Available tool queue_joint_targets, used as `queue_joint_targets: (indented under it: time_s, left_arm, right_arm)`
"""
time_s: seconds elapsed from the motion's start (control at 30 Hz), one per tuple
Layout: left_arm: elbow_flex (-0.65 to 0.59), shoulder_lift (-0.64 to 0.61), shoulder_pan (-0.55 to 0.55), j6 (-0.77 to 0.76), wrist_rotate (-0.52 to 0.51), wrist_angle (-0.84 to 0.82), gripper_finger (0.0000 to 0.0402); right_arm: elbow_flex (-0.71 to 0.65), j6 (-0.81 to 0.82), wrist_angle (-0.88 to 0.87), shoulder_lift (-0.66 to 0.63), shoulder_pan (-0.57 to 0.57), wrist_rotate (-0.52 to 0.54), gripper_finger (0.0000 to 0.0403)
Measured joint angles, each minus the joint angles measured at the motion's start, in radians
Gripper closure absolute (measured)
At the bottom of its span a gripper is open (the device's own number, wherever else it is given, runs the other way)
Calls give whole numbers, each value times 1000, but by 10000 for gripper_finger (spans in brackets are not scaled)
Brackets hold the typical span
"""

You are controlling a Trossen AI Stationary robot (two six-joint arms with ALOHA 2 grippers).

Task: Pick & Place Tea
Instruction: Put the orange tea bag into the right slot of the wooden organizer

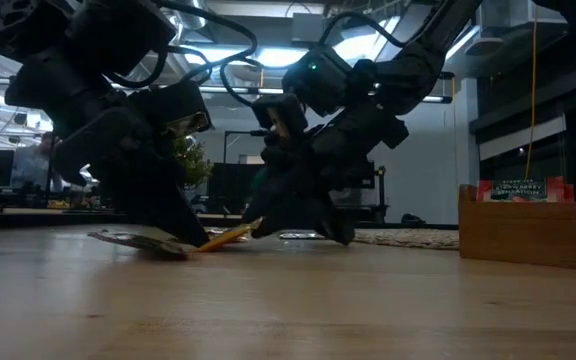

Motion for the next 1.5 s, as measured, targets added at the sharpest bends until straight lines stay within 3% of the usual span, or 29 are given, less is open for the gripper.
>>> queue_joint_targets:
  time_s: [0.2, 0.5, 0.77, 0.97, 1.13, 1.3, 1.5]
  left_arm:
    - [0, -12, 0, -17, 14, -14, 386]
    - [-2, -177, 0, 7, 11, -182, 351]
    - [-1, -319, 21, 68, -16, -222, 305]
    - [-1, -344, 87, 40, 151, -269, 264]
    - [0, -340, 124, 32, 275, -280, 241]
    - [0, -340, 127, 32, 300, -277, 240]
    - [0, -341, 127, 32, 294, -267, 271]
  right_arm:
    - [0, -48, 2, 0, 1, -1, 395]
    - [-3, -106, -23, -35, 17, 16, 397]
    - [10, -175, -16, -38, 56, 50, 398]
    - [83, -269, -34, -39, 86, 63, 399]
    - [189, -372, -185, -39, 100, 132, 399]
    - [290, -437, -384, -40, 104, 216, 398]
    - [337, -462, -454, -41, 103, 232, 398]
